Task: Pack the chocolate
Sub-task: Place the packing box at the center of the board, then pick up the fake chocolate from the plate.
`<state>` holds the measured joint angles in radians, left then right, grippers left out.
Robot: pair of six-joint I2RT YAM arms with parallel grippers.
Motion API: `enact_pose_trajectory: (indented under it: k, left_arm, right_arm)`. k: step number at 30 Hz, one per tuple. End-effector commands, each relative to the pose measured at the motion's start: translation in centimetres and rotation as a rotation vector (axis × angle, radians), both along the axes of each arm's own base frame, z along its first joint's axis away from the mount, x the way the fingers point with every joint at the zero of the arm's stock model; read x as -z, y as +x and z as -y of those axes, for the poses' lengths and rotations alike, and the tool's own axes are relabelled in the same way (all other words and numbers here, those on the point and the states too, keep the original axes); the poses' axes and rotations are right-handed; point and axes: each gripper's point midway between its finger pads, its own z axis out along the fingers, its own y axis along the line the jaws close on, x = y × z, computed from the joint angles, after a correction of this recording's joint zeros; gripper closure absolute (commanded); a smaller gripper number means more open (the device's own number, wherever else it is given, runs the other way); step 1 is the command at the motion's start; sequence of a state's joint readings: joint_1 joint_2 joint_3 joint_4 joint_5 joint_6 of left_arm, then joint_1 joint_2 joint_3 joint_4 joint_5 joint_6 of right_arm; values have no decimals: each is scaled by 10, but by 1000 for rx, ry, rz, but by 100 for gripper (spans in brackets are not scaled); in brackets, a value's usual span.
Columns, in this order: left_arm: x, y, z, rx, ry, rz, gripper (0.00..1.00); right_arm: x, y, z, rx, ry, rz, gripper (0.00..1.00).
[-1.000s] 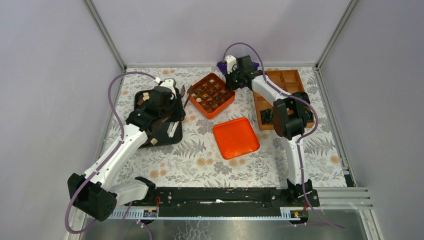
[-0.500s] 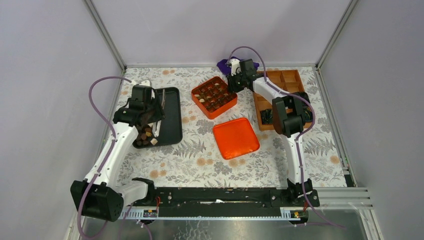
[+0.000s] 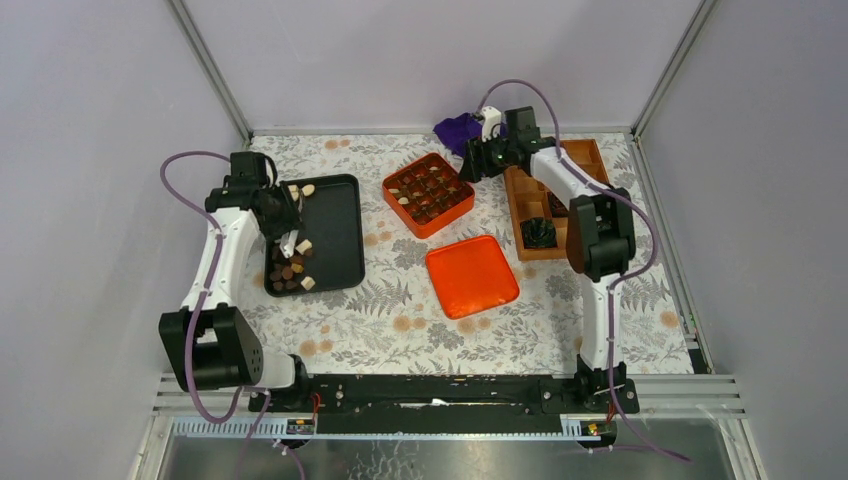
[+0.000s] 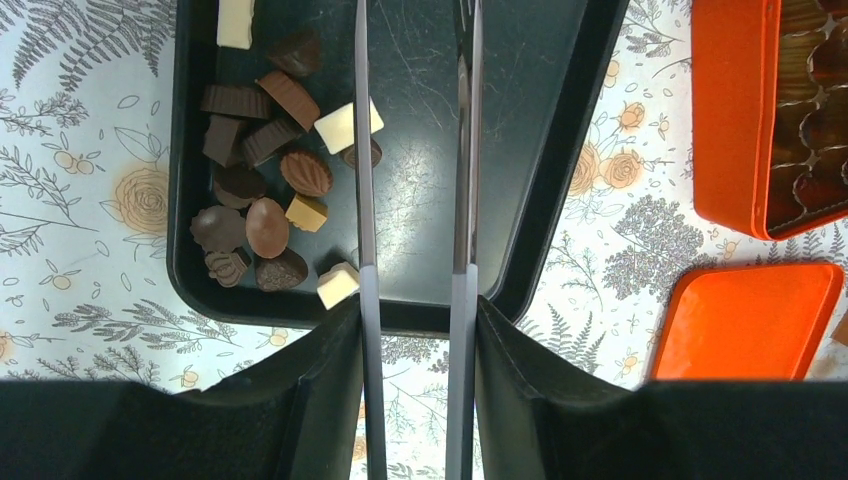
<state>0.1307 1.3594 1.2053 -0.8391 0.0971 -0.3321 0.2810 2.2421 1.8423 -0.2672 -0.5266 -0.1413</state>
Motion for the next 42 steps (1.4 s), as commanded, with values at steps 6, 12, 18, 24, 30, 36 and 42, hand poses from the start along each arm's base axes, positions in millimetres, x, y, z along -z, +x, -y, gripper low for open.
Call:
enact_pose_trajectory:
  k: [6,12,18,24,30,36,42]
  left_arm:
    - [-7,-33,9,30,-63,-86,55]
    - [8,-69,7,38,-29,-183,56]
    - [11,-90,14,23,-49,-223,60]
    - [25,-110,24,20,-89,-266,61]
    - [34,-100,26,20,-103,-253,57]
    - [39,-86,25,26,-103,-243,55]
    - [41,-68,17,8,-74,-229,55]
  right_arm:
    - [-67,-69,-6,-194,132,18,28]
    - [-62,-91,-5,-228,151,-21,27]
    - [-59,-95,-7,-233,167,-37,27]
    - [-58,-96,-7,-231,173,-43,27]
    - [-60,-97,-7,-232,176,-40,27]
    - [-60,-97,-7,-232,176,-39,27]
    - [-59,-97,-6,-231,174,-39,27]
